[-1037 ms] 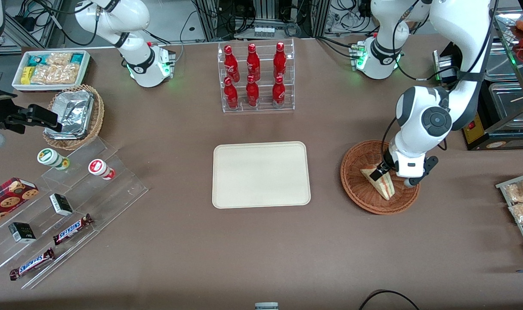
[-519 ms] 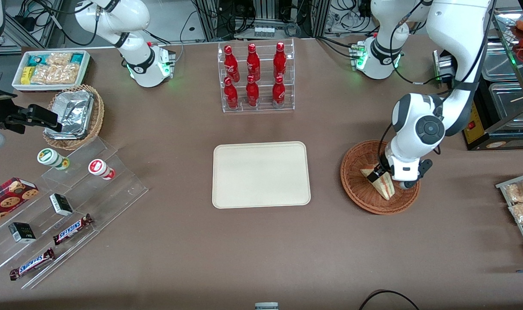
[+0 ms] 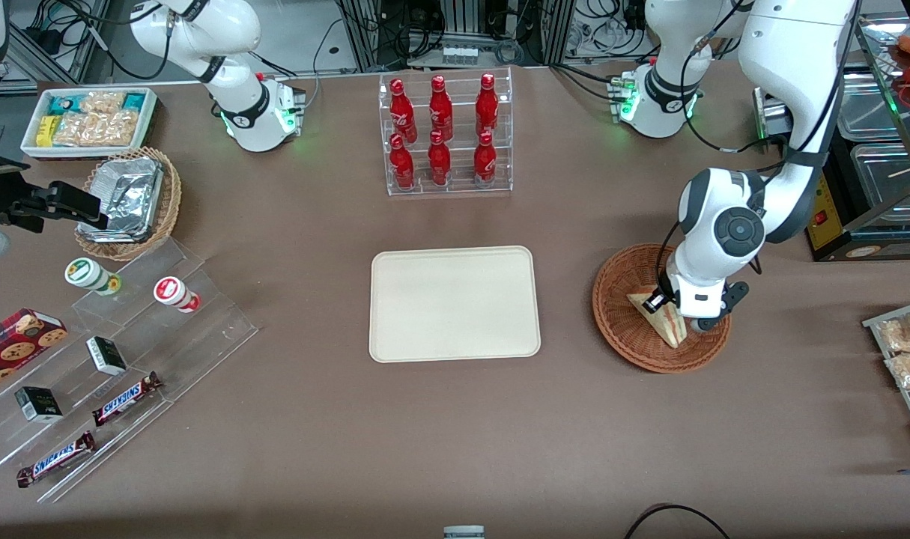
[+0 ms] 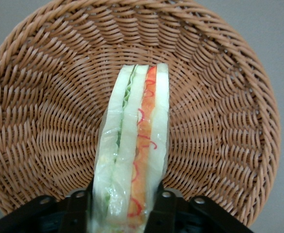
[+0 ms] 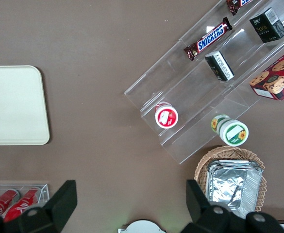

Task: Place sandwich from basket to tray
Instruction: 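Close the left gripper on the sandwich and lift it from the basket, then carry the sandwich with the left gripper over the cream tray and lower it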

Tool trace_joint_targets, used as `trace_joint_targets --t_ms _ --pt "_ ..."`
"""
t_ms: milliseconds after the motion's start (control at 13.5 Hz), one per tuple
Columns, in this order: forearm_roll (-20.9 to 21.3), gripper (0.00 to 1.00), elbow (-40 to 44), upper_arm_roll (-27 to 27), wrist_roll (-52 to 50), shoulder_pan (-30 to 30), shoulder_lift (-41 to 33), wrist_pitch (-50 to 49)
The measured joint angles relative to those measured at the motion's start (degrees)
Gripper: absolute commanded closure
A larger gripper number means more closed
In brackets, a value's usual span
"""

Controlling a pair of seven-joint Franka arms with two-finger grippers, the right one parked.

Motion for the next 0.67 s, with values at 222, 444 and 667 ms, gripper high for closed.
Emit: trace_joint_targets --t_ms 222,444,667 --pt "0.3 1.00 3.3 0.0 0.1 0.0 0.0 -4.2" --pt "0.4 1.00 11.1 -0.3 0.4 -1.3 -0.1 -13.9" --pt "0.6 1.00 16.3 -0.4 5.5 -4.4 0.1 -16.8"
